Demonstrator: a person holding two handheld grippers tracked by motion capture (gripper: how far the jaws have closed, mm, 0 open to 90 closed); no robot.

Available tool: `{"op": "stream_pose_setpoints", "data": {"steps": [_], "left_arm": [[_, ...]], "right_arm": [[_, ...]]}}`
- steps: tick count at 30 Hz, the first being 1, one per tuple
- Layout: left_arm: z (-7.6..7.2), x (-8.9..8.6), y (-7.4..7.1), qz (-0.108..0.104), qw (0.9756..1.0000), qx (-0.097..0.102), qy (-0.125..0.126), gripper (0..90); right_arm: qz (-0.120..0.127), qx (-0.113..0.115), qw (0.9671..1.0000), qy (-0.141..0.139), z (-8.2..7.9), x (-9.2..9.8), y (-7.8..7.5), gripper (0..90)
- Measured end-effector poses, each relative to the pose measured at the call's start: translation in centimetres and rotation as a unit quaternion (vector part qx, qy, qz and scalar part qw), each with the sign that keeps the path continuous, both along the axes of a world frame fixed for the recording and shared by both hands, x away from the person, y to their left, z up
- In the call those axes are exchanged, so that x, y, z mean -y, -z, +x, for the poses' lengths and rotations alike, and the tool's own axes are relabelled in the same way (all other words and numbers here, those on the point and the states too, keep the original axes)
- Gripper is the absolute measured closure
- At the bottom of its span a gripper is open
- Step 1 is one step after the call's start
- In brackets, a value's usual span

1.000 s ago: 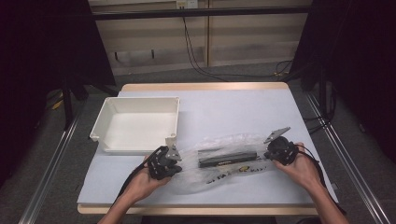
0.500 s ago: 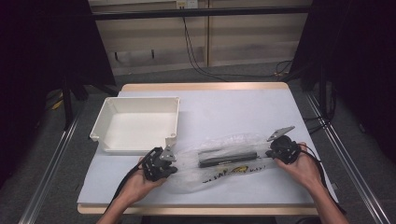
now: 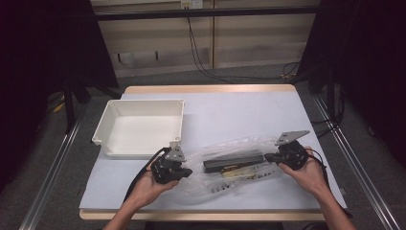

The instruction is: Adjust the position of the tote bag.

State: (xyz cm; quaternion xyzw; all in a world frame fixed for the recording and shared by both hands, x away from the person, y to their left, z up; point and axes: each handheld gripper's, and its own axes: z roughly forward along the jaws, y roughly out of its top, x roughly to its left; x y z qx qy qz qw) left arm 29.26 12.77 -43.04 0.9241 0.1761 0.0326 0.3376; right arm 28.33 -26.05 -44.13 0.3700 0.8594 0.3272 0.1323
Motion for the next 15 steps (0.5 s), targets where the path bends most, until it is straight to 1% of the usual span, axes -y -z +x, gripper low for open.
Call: {"op": "stream_pose_setpoints", "data": {"steps": [1,2,3,5,6,7,8,9,10,11,13,15], "left_arm": [[0.0,0.1,-0.4,-0.009,0.9999,0.003,0.004,90.0],[-0.1,0.3,-0.7,-0.016,0.9998,0.007,0.0,90.0],[-0.1,0.5,-1.1,-0.021,0.9997,0.008,-0.001,90.0],[0.1,1.0,-1.9,-0.025,0.9995,0.015,0.01,90.0],[0.2,1.3,-2.3,-0.022,0.9995,0.018,0.015,90.0],[0.3,1.7,-2.6,-0.024,0.9994,0.02,0.014,90.0],[0.6,2.0,-3.0,-0.026,0.9994,0.02,0.015,90.0],[0.9,2.5,-3.4,-0.025,0.9992,0.02,0.023,90.0],[1.1,2.8,-3.6,-0.025,0.9992,0.018,0.027,90.0],[1.5,3.3,-3.7,-0.026,0.9991,0.013,0.031,90.0],[2.1,4.5,-3.7,-0.022,0.9989,0.009,0.04,90.0],[2.6,5.9,-3.4,-0.012,0.9983,0.002,0.057,90.0]], "right_arm": [[0.001,0.004,1.0,-0.001,-0.1,-0.1,-0.2,90.0],[0.009,0.005,0.9999,-0.006,-0.2,-0.3,-0.4,90.0],[0.012,0.004,0.9999,-0.006,-0.3,-0.3,-0.6,90.0],[0.022,0.012,0.9996,-0.01,-0.4,-0.5,-1.0,90.0],[0.029,0.013,0.9994,-0.013,-0.4,-0.5,-1.2,90.0],[0.034,0.014,0.9992,-0.015,-0.5,-0.6,-1.4,90.0],[0.032,0.016,0.9992,-0.015,-0.5,-0.6,-1.6,90.0],[0.033,0.016,0.9992,-0.013,-0.6,-0.8,-1.7,90.0],[0.036,0.017,0.999,-0.02,-0.7,-0.9,-1.8,90.0],[0.038,0.018,0.9989,-0.02,-0.8,-1.0,-1.8,90.0],[0.051,0.012,0.9981,-0.032,-0.9,-1.4,-1.7,90.0],[0.048,0.011,0.9979,-0.041,-1.1,-2.2,-1.5,90.0]]}}
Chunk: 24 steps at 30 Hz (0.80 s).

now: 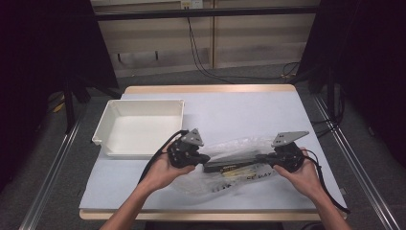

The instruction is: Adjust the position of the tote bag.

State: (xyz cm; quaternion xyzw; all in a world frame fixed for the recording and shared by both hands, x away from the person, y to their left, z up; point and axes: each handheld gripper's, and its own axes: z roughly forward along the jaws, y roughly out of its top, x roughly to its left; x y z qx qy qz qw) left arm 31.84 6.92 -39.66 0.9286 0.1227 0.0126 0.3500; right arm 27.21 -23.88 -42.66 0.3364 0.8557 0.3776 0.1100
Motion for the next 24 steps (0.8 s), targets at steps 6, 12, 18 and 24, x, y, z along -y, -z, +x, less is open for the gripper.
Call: {"op": "stream_pose_setpoints", "data": {"steps": [6,12,18,24], "left_arm": [[0.9,3.8,0.7,-0.001,0.9991,-0.024,0.034,90.0],[1.5,6.1,1.7,0.023,0.9983,-0.024,0.048,90.0],[2.9,5.7,2.0,0.009,0.9994,-0.03,0.013,90.0],[5.1,5.2,2.3,-0.002,0.9994,-0.032,-0.009,90.0]], "right_arm": [[0.004,-0.012,0.9991,-0.04,-0.3,-2.7,0.6,90.0],[-0.003,-0.016,0.9988,-0.046,-0.1,-4.0,1.4,90.0],[-0.015,-0.034,0.9978,-0.054,-0.2,-4.6,2.8,90.0],[-0.035,-0.046,0.9967,-0.056,0.1,-5.0,3.8,90.0]]}}
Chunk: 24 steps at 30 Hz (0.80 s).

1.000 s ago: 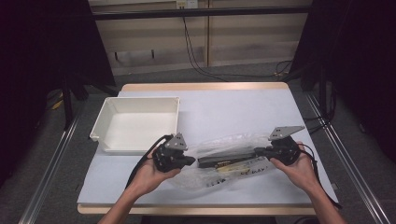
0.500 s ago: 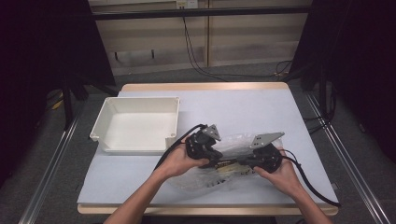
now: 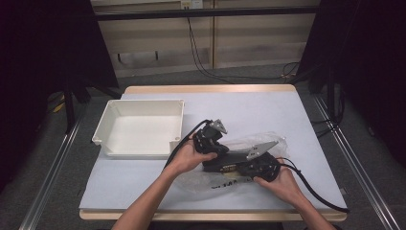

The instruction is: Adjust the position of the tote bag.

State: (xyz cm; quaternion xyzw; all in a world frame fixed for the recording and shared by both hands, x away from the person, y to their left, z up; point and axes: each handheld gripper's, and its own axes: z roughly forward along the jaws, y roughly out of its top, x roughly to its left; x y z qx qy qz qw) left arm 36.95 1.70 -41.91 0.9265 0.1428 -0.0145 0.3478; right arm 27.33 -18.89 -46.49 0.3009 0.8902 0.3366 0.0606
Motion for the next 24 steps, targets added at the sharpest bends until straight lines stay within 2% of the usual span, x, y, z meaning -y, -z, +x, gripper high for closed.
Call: {"op": "stream_pose_setpoints", "data": {"steps": [2,3,4,5,6,7,8,10,11,12,14,16,17,18,19,22,24], "left_arm": [[0.7,0.3,0.0,0.007,0.9999,0.002,-0.008,90.0],[1.0,0.5,0.1,0.02,0.9997,0.01,-0.01,90.0],[1.4,0.5,0.2,0.025,0.9996,0.009,-0.013,90.0],[1.9,0.6,0.6,0.022,0.9996,-0.002,-0.018,90.0],[2.2,0.5,0.7,0.03,0.9994,-0.001,-0.017,90.0],[2.6,0.5,1.1,0.033,0.9991,-0.006,-0.024,90.0],[3.1,0.5,1.4,0.038,0.999,-0.011,-0.02,90.0],[3.7,0.5,2.2,0.038,0.9984,-0.027,-0.03,90.0],[4.0,0.6,2.6,0.044,0.9981,-0.031,-0.03,90.0],[4.1,0.7,2.8,0.052,0.9977,-0.031,-0.029,90.0],[4.0,0.9,3.4,0.066,0.9966,-0.032,-0.038,90.0],[4.2,1.0,3.8,0.07,0.9963,-0.032,-0.038,90.0],[4.3,1.2,4.1,0.079,0.9958,-0.025,-0.038,90.0],[4.3,1.3,4.2,0.085,0.9953,-0.028,-0.038,90.0],[4.4,1.4,4.3,0.084,0.9957,-0.022,-0.032,90.0],[4.7,1.6,4.4,0.075,0.9958,-0.025,-0.047,90.0],[4.9,1.8,4.4,0.078,0.9955,-0.026,-0.046,90.0]], "right_arm": [[-0.003,-0.001,1.0,0.0,0.1,-0.2,0.3,90.0],[-0.002,-0.002,1.0,-0.003,0.1,-0.2,0.4,90.0],[-0.003,-0.003,1.0,-0.003,0.1,-0.2,0.4,90.0],[-0.008,-0.004,1.0,0.001,0.0,-0.2,0.4,90.0],[-0.005,-0.006,1.0,-0.003,0.0,-0.2,0.5,90.0],[-0.013,-0.005,0.9999,-0.002,-0.1,-0.2,0.5,90.0],[-0.005,-0.006,1.0,-0.006,-0.1,-0.1,0.6,90.0],[-0.002,-0.014,0.9999,-0.002,-0.4,0.2,0.6,90.0],[0.001,-0.01,0.9999,-0.004,-0.4,0.4,0.7,90.0],[0.003,-0.016,0.9999,-0.002,-0.6,0.7,0.7,90.0],[0.005,-0.013,0.9999,-0.006,-0.9,0.7,0.7,90.0],[0.004,-0.014,0.9999,-0.008,-1.2,0.8,0.7,90.0],[0.003,-0.01,0.9999,-0.009,-1.4,0.8,0.7,90.0],[0.002,-0.01,0.9999,-0.01,-1.5,0.9,0.7,90.0],[0.006,-0.011,0.9998,-0.013,-1.6,0.9,0.8,90.0],[0.008,-0.009,0.9998,-0.016,-2.2,1.1,0.8,90.0],[0.005,-0.009,0.9998,-0.017,-2.5,1.1,0.7,90.0]]}}
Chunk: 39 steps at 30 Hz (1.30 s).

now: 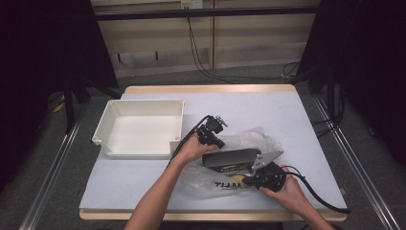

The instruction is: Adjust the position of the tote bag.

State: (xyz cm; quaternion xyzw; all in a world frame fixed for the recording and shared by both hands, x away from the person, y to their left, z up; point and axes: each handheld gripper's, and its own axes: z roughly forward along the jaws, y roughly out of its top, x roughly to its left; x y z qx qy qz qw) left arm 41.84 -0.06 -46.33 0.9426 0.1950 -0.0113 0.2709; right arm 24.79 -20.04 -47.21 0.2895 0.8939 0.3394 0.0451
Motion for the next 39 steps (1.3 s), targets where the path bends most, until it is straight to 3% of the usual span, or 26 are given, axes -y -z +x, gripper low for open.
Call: {"op": "stream_pose_setpoints", "data": {"steps": [8,10,14,24,29,33,39], "left_arm": [[1.0,0.0,0.2,-0.012,0.9998,0.002,-0.016,90.0],[1.0,0.1,0.2,-0.011,0.9997,0.004,-0.019,90.0],[1.0,0.1,0.1,-0.009,0.9997,0.001,-0.022,90.0],[-0.1,0.0,-1.6,-0.024,0.9994,0.024,0.002,90.0],[-0.7,-0.6,-3.0,-0.056,0.9977,0.036,0.003,86.4],[-1.5,-1.2,-4.0,-0.078,0.996,0.043,0.006,90.0],[-3.3,-2.4,-5.9,-0.117,0.9907,0.066,0.019,87.9]], "right_arm": [[-0.005,-0.003,1.0,-0.002,-0.6,0.5,-0.1,90.0],[0.002,-0.007,1.0,-0.007,-0.8,0.6,0.0,90.0],[-0.008,-0.002,0.9999,-0.008,-1.0,0.5,-0.1,90.0],[0.017,0.017,0.9995,0.018,-0.6,1.1,-1.0,90.0],[0.036,0.03,0.9981,0.039,-0.3,1.9,-1.5,90.0],[0.056,0.039,0.9963,0.052,-0.2,2.5,-1.8,90.0],[0.08,0.059,0.9928,0.066,-0.4,3.2,-2.5,90.0]]}}
